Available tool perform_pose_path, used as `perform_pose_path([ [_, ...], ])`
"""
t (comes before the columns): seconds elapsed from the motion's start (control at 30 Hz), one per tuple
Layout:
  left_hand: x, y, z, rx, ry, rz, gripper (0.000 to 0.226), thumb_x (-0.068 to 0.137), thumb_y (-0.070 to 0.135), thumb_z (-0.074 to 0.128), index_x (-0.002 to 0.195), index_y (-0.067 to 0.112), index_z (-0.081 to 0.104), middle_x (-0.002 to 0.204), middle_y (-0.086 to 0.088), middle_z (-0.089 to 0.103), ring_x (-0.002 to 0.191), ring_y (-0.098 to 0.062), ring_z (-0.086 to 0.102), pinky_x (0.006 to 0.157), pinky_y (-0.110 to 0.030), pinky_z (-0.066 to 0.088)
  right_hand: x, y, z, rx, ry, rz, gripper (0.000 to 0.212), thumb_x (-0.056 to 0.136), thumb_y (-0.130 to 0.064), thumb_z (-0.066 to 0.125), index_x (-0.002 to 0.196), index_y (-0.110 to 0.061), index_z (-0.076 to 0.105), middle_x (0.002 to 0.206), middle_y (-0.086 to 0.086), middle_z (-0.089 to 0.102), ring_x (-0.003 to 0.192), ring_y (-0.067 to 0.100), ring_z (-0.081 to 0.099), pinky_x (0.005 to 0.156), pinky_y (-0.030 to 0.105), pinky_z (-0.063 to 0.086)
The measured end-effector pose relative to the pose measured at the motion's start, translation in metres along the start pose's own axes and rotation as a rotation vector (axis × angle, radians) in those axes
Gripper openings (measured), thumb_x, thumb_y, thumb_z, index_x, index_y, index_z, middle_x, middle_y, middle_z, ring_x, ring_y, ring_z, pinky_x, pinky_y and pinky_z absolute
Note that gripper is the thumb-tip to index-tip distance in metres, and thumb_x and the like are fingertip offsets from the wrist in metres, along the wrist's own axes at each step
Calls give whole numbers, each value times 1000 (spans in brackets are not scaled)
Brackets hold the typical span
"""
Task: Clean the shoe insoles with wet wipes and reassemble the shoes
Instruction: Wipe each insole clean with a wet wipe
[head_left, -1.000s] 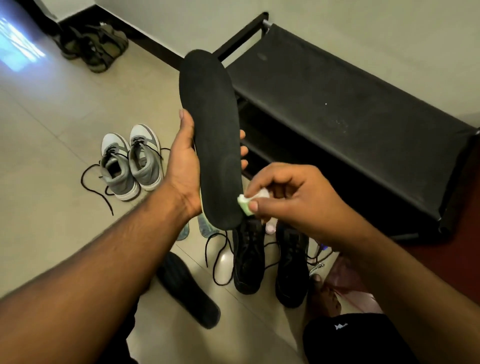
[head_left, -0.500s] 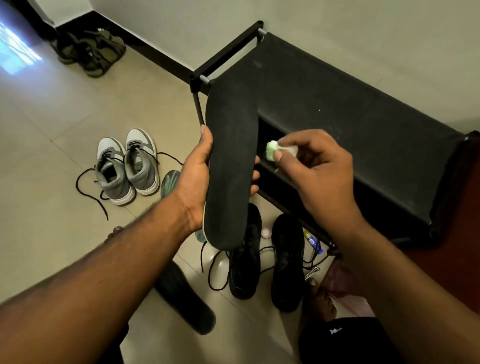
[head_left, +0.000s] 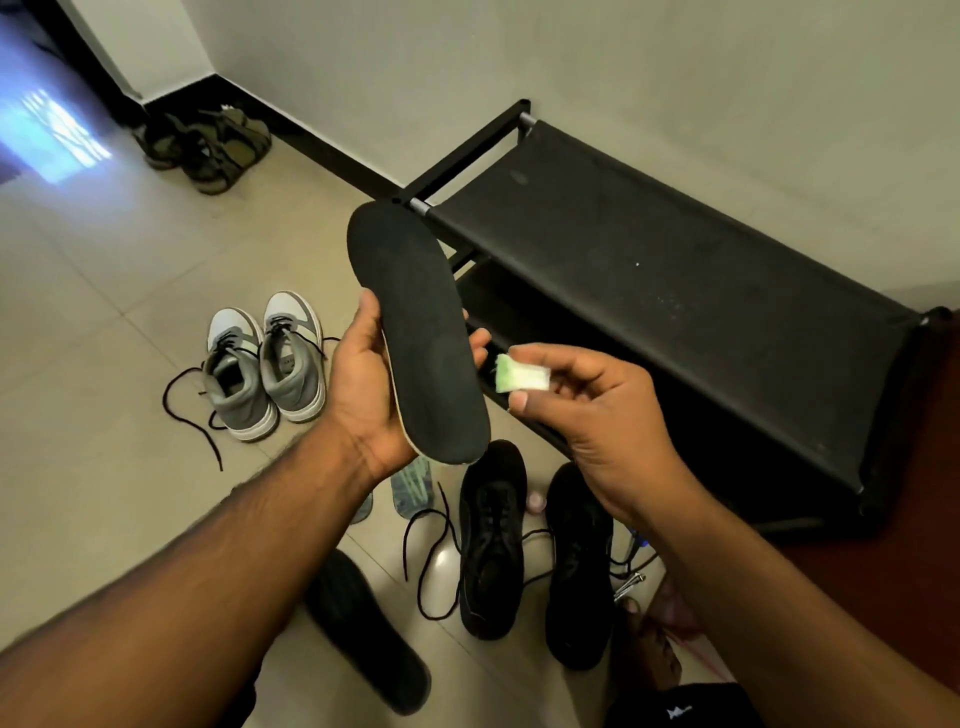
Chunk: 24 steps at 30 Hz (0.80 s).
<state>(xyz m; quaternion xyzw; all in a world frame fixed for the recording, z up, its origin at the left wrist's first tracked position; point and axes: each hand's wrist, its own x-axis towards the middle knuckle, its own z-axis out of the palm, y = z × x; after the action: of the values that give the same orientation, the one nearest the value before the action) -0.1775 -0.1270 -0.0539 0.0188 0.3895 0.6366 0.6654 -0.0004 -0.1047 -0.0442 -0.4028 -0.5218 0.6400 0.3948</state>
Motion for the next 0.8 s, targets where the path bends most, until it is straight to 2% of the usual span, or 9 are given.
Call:
perform_pose_path([
  [0.1, -1, -9, 2, 3, -20, -35, 67, 96, 67, 34, 116, 14, 71, 115, -12, 69, 101, -34, 71, 88, -48, 58, -3, 3, 1, -51, -21, -28, 30, 76, 12, 72, 100, -6, 73, 94, 7, 75, 88, 15, 70, 81, 30, 58],
  [0.17, -1, -12, 4, 39, -13, -60, 73, 95, 70, 30, 119, 13, 69, 120, -11, 68, 102, -32, 70, 85, -48, 59, -4, 6, -1, -218, -35, -131, 27, 76, 6, 75, 98, -8, 74, 98, 8, 73, 92, 19, 69, 84, 35, 57],
  [0.27, -1, -9, 7, 99, 14, -44, 80, 95, 73, 22, 122, 13, 67, 129, -9, 67, 105, -25, 69, 88, -41, 58, -5, 10, -3, -586, -110, -435, 13, 79, -6, 76, 91, -10, 77, 93, 0, 70, 89, 12, 67, 77, 26, 55],
  [0.3, -1, -8, 7, 116, 25, -28, 81, 94, 73, 20, 126, 13, 65, 129, -8, 67, 105, -24, 69, 87, -39, 58, -6, 12, -3, -660, -128, -485, 9, 80, -10, 75, 89, -9, 76, 92, 0, 69, 86, 11, 66, 73, 26, 54],
  [0.47, -2, -5, 6, 109, 76, 24, 81, 94, 74, 20, 131, 15, 61, 127, -7, 68, 113, -25, 66, 84, -36, 57, -13, 14, 3, -833, -202, -451, 12, 86, -19, 67, 90, -10, 74, 90, -2, 63, 78, 9, 61, 66, 27, 52],
  [0.6, -1, -4, 6, 73, 84, 39, 82, 92, 76, 23, 132, 16, 62, 124, -4, 69, 96, -20, 72, 76, -37, 58, -22, 10, 12, -883, -298, -543, 18, 88, -15, 64, 102, -8, 72, 90, 0, 69, 81, 9, 63, 69, 26, 55],
  [0.67, -2, -6, 8, 83, 91, 43, 80, 92, 76, 23, 129, 18, 64, 122, -3, 71, 97, -19, 72, 75, -37, 59, -22, 9, 10, -954, -332, -581, 21, 90, -18, 59, 103, -9, 72, 92, 0, 68, 83, 9, 63, 69, 25, 55],
  [0.73, -1, -9, 9, 82, 106, 57, 79, 92, 76, 22, 127, 18, 65, 121, -2, 71, 102, -20, 71, 75, -38, 60, -17, 10, 2, -1008, -291, -570, 23, 90, -22, 55, 103, -11, 71, 94, -2, 66, 85, 5, 60, 70, 21, 54],
  [0.8, 0, -9, 9, 75, 113, 80, 81, 92, 77, 23, 129, 17, 63, 122, -3, 70, 106, -22, 69, 75, -38, 59, -14, 12, -2, -992, -206, -525, 18, 88, -18, 60, 101, -13, 71, 94, -4, 64, 83, 3, 58, 70, 19, 52],
])
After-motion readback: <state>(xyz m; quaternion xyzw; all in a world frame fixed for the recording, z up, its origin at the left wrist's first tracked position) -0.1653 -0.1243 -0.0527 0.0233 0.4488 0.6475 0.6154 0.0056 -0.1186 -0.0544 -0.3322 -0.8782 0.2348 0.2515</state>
